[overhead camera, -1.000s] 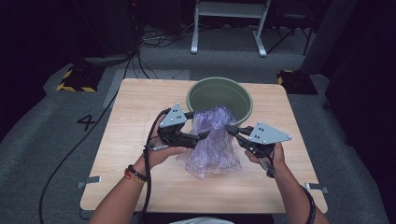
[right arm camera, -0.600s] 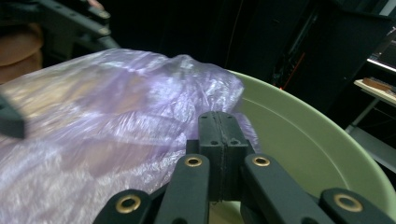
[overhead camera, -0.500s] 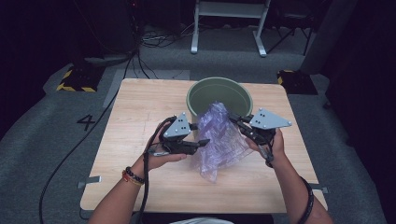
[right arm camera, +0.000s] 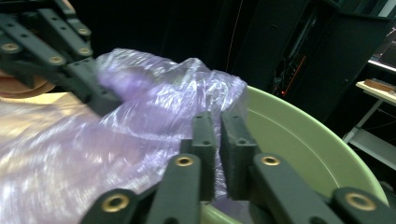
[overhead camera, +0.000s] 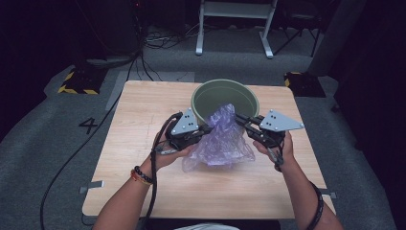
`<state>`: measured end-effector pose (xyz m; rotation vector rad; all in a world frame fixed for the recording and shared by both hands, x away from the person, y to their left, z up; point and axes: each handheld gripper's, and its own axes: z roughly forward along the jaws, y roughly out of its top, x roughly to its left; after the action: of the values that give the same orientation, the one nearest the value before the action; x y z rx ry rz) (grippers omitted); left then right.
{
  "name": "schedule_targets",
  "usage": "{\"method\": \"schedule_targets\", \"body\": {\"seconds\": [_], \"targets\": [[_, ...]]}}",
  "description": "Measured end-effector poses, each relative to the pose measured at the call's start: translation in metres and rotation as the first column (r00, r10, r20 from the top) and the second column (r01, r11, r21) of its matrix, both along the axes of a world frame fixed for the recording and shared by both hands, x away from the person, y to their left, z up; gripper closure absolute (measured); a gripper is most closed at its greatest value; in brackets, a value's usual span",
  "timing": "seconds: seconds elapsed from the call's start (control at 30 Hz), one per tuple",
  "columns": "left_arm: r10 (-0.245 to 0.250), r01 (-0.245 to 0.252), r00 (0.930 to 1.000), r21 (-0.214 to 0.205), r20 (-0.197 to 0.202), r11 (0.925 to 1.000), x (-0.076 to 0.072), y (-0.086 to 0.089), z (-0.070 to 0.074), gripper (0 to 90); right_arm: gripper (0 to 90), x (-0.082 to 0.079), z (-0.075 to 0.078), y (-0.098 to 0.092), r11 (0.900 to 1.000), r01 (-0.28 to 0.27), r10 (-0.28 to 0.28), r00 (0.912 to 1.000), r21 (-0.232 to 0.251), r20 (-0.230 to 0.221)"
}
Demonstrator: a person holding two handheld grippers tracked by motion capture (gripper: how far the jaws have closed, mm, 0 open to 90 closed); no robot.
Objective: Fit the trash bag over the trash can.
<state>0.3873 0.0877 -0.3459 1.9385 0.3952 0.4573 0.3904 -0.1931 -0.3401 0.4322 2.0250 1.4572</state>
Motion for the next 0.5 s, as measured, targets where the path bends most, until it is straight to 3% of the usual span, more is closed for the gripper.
{"method": "schedule_targets", "body": {"seconds": [0.23, 0.37, 0.5], "targets": [[-0.001, 0.000, 0.9998, -0.024, -0.021, 0.9997, 0.005, -0.003, 0.002, 89.3, 50.6, -0.015, 0.005, -0.008, 0.9997, -0.022, 0.022, 0.9998, 0.013, 0.004], [0.008, -0.008, 0.9997, -0.019, -0.024, 0.9998, 0.005, -0.004, 0.002, 89.3, 42.2, -0.033, 0.007, -0.013, 0.9963, -0.086, 0.086, 0.9963, -0.003, 0.009], [0.015, -0.016, 0.9995, -0.014, -0.028, 0.9998, 0.006, -0.003, 0.002, 89.3, 40.7, -0.051, 0.006, -0.015, 0.9845, -0.173, 0.173, 0.9850, -0.031, -0.004]]}}
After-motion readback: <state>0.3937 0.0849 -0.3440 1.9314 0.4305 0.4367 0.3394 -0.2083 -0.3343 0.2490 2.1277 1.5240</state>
